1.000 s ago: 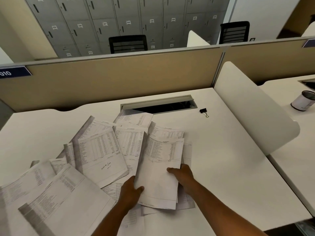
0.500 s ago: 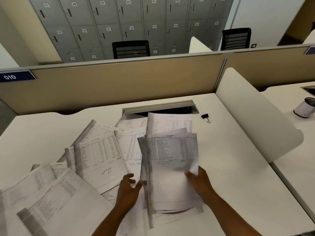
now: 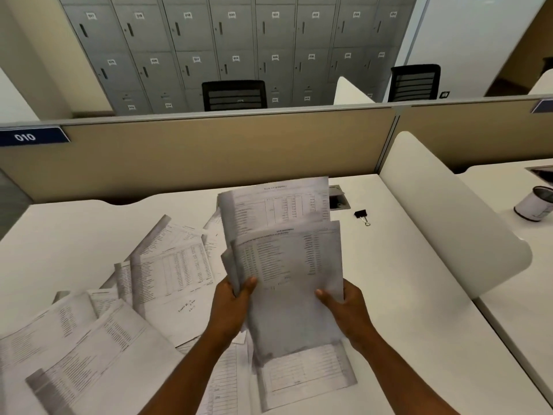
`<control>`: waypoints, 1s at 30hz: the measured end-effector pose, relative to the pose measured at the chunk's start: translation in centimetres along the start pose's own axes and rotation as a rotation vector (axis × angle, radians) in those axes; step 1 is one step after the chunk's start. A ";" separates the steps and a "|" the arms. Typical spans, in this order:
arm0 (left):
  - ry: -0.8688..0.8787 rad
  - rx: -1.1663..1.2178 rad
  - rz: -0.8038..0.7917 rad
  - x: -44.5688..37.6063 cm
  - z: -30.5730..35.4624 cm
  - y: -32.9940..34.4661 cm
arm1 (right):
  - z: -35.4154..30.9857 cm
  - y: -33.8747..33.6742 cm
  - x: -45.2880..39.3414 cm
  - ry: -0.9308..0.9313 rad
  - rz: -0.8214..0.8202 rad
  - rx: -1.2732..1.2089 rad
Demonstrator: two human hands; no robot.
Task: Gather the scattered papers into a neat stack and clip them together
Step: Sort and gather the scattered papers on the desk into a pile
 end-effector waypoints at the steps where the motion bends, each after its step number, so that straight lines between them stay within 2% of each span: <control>1: 0.030 0.009 0.037 0.2 0.4 -0.1 | -0.5 0.8 -0.1 -0.025 0.014 -0.015; 8: 0.237 -0.101 0.188 0.9 3.4 -3.1 | -3.4 5.0 -0.7 -0.184 -0.020 -0.029; 15: 0.267 -0.238 0.256 1.0 3.8 -4.3 | -3.4 7.5 -0.8 -0.202 -0.072 0.040; 19: 0.307 -0.205 0.299 1.0 4.3 -4.8 | -3.8 8.2 -0.2 -0.238 -0.049 -0.016; 21: 0.287 -0.190 0.298 1.1 3.8 -4.9 | -3.7 8.2 0.2 -0.229 -0.050 -0.062; 25: 0.120 -0.117 0.310 1.8 1.2 -4.6 | -2.6 8.0 0.7 -0.163 -0.052 0.005; 30: 0.119 -0.098 0.333 2.4 0.6 -4.5 | -2.8 8.1 1.1 -0.160 -0.052 -0.074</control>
Point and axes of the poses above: each hand's wrist, its own x-axis away from the middle knuckle, its own y-axis out of the palm, z = x × y, the point moved 1 cm from there along -x, towards the middle knuckle, and after that the axes turned 5 degrees about -x, right-handed, at the moved point
